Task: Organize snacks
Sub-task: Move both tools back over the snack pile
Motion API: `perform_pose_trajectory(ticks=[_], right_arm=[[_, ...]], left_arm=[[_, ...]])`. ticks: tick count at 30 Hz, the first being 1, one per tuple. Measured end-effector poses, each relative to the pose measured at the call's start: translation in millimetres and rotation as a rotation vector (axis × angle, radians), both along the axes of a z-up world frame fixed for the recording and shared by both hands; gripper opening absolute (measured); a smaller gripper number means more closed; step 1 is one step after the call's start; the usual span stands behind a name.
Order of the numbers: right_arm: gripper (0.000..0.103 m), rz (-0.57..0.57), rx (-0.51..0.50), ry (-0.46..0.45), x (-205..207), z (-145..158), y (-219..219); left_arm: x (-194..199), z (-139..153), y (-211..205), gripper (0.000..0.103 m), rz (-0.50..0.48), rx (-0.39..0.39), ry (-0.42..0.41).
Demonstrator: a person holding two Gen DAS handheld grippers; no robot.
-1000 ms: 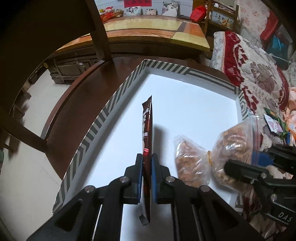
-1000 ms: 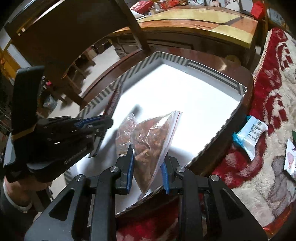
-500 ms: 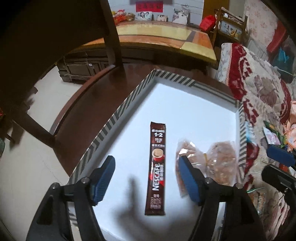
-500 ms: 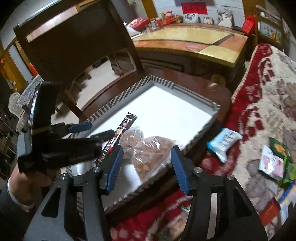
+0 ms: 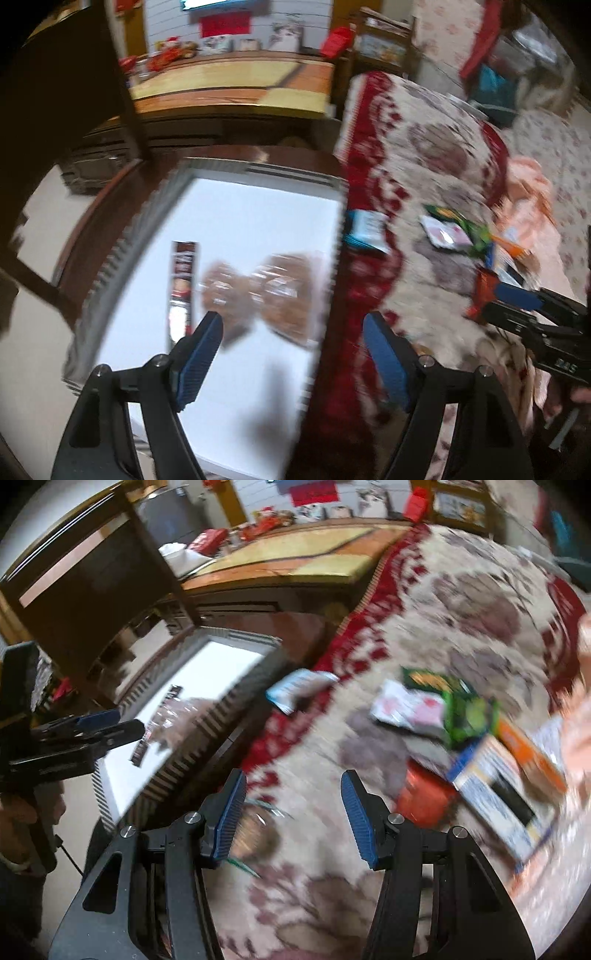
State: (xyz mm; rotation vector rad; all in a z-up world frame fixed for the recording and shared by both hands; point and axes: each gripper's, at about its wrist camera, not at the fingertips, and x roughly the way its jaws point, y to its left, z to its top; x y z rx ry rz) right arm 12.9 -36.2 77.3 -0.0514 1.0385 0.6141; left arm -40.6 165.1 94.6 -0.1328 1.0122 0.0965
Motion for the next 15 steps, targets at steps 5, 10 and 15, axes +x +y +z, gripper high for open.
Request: perform_pose_trajectory(ticks=[5,10,15], right_arm=[[0.053,-0.035,-0.003,0.03,-7.7,-11.0,-21.3],[0.053,-0.031,-0.027,0.002,-18.0,-13.0,-33.1],[0.053,-0.044,-0.019,0.002,-22.1,-12.1,-45.1]], left_arm=[[-1.5,-12.0,-39.4,0.08,-0.056,-0.02,0.042],[-0.4,-21.1,-72.8,0.08,-0.073,0.031,0.045],[0.9,-26.3,-96.4,0.08,-0.099,0.056,0.039]])
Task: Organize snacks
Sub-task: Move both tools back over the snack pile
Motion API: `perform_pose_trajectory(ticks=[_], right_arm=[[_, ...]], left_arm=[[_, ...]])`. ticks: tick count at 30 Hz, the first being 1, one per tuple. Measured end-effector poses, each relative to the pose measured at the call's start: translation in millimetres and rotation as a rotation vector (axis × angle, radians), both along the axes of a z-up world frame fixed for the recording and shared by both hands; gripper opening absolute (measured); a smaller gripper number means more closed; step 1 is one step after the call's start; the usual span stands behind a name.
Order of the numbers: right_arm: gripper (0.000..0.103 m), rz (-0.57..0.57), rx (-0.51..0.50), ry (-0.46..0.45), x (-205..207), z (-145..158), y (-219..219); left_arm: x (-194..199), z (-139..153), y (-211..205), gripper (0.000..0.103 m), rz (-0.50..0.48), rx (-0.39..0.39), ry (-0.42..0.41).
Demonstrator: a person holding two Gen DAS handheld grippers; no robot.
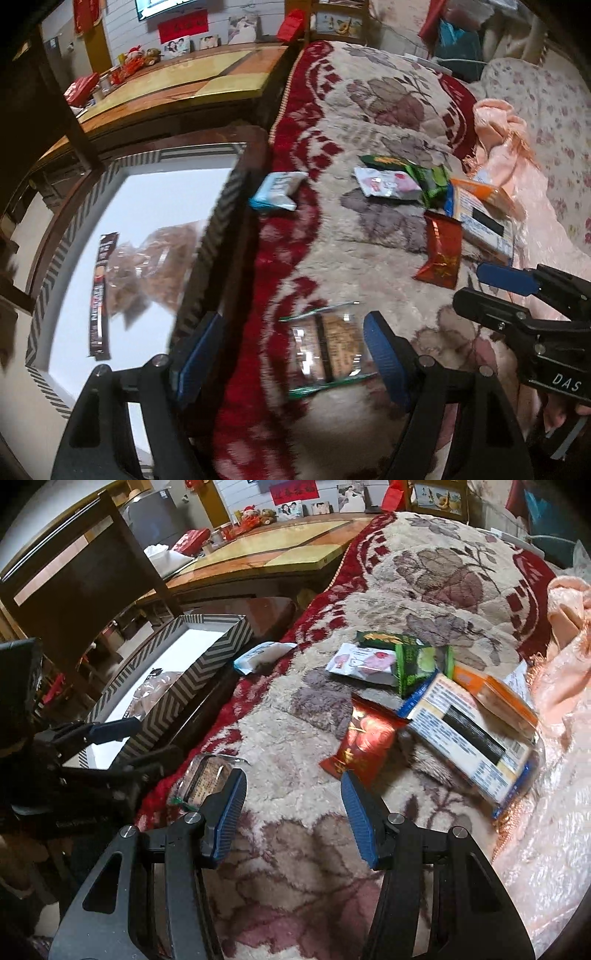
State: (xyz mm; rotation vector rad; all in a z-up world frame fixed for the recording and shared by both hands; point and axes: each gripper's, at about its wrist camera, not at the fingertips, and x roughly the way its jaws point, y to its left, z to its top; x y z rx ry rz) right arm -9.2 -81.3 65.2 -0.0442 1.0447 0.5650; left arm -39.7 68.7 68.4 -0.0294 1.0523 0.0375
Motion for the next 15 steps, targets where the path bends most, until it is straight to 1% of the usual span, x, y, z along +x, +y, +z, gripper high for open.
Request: perform_pose_trajectory(ticks=[8,15], right_arm=[[0.053,-0.048,0.018,0.028,1.6,-5.7,-17.2],[0.053,-0.041,0.011,0.028,2.3,-7.6,-16.5]], left_arm=[[0.1,-5.8,-17.9,0.08,-0.012,0.008,0.006],[0.9,-9.4,-16.8,0.08,0.0,0.007,0.012]])
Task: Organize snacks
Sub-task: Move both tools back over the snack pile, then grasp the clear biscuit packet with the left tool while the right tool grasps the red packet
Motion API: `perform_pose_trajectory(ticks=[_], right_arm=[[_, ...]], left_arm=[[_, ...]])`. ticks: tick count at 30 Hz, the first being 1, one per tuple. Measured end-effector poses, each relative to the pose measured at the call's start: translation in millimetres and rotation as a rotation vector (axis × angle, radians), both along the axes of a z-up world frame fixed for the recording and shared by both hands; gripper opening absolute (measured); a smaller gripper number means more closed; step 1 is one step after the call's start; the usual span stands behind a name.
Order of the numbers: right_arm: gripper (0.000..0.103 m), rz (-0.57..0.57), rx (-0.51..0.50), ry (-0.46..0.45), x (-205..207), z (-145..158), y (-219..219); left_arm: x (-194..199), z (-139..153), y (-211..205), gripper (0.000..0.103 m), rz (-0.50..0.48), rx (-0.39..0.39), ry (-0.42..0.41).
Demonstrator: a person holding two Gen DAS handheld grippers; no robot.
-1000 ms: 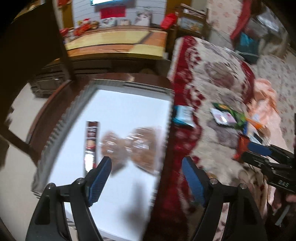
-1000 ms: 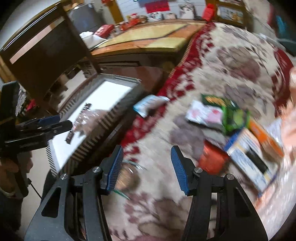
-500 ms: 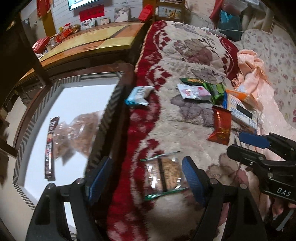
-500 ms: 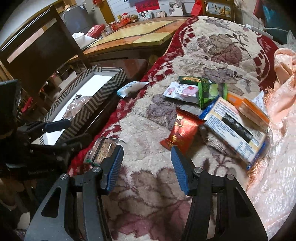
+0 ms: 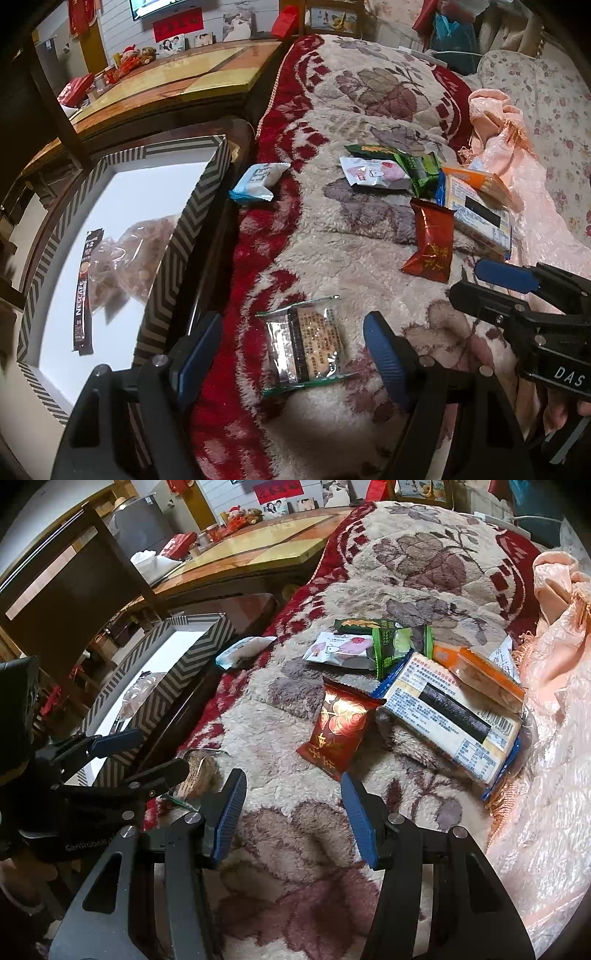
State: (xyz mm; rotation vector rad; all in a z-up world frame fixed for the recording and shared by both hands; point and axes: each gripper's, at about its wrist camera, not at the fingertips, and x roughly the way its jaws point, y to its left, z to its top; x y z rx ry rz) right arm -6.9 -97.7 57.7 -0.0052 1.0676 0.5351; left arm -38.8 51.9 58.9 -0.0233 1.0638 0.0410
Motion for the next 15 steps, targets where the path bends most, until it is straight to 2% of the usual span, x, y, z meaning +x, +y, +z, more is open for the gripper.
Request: perform_pose_trajectory(ticks=[9,15], right_arm=[[0.053,0.004,-0.004,0.01,0.1,-3.5,1.9],[0.053,0.022,-0.016,0.002,-1.5,-3.4,5.4]], left_arm=[[1.2,-4.3,1.7,0.08,0.01,-0.014,0.01],[5.7,-21.1,21.8,0.08,0.068,-0.174,0.077]])
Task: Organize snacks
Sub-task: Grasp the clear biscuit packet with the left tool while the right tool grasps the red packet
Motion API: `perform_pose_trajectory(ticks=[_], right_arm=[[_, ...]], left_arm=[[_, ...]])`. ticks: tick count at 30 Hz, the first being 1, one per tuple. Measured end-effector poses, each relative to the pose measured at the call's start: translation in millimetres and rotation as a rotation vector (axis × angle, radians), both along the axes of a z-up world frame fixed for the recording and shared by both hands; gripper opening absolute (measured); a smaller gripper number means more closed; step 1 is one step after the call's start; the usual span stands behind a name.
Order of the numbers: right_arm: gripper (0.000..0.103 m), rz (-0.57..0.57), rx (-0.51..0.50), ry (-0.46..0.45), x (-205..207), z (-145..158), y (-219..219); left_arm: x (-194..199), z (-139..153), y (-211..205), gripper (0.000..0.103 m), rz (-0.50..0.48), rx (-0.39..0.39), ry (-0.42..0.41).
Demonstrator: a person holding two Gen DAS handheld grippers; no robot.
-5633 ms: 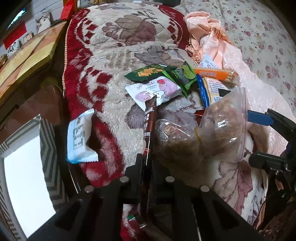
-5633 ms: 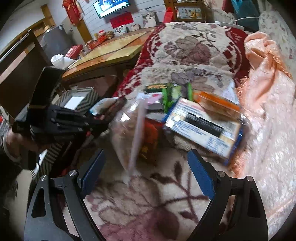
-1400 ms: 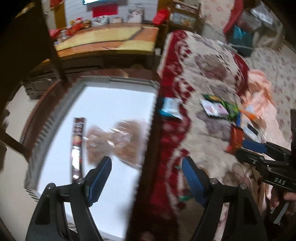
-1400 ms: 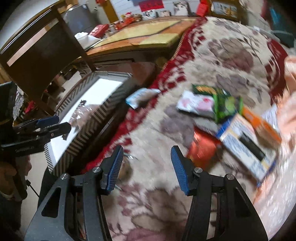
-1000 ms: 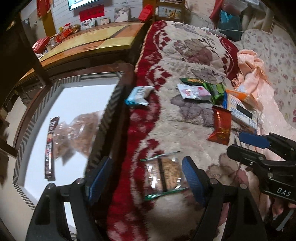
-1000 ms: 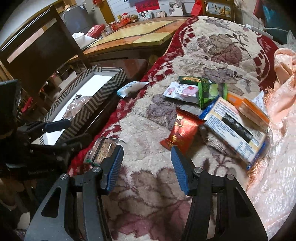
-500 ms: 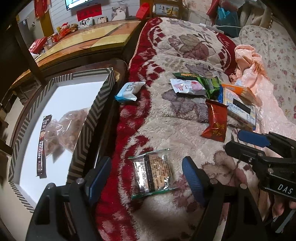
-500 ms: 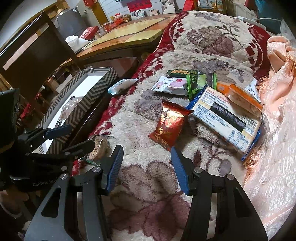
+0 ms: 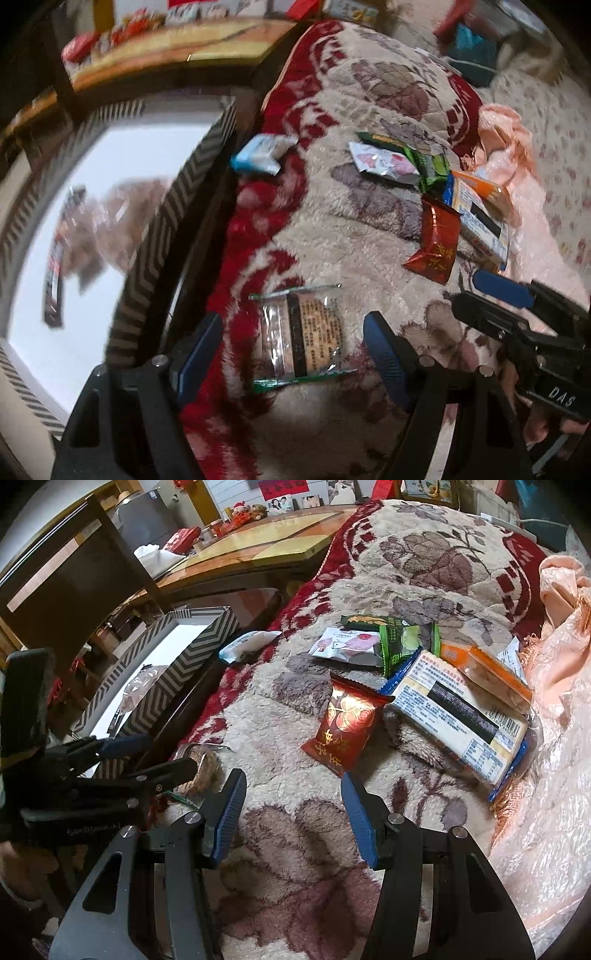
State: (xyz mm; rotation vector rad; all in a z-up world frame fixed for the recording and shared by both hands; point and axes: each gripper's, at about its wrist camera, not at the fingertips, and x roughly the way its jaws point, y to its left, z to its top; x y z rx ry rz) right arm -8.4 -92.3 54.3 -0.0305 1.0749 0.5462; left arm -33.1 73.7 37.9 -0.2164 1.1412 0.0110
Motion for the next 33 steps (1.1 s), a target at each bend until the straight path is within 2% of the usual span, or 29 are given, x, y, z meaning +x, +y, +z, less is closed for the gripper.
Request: perform_pose_trajectory(ticks=[6,14,16,18,23,25,27,33], right_arm=[[0.055,-0.009,0.012,0.011,0.8,-2.1,-1.8],[0.056,-0.019,0.01,-0.006,9.3,1.4,-5.2],[0.055,-0.015,0.005,-0.019,15.2,5.6,-4.2],[0.055,0.014,-0.01,-0.044,24.0,12.4,1.0],[0.055,0.05,-0.075,-0.104,44.8,26.8,10.7],[0.056,0.027,-0.057,-0.091,47.5,28.5,5.3],[0.064,-0.017,-0.043,-0.056,44.3,23.9,-3.4],[0.065,-0.132,-0.049,0.039,35.3,-9.7,-14.4]], left_arm=[[1.6,-10.9,2.7,0.08,0.018,-0.058,0.021],[21.0,-31.0,-8.4,0.079,0.0,-0.073,0.056],[23.3,-34.3,-8.1,0.069,0.008,-0.055,0.05],[21.9,-32.4,-5.5,0.053,0.012,-0.036,0.03],[21.7,-27.9,3.7,0.051,0.018,-0.051,0.027],[20.8,-24.5,1.8,0.051,0.01,-0.04,0.015],[20.8,-21.9,-0.4,0.051,0.004,-0.039,0.003],[22.1,-18.7,-7.1,0.051,-0.015,-0.009,-0.008]])
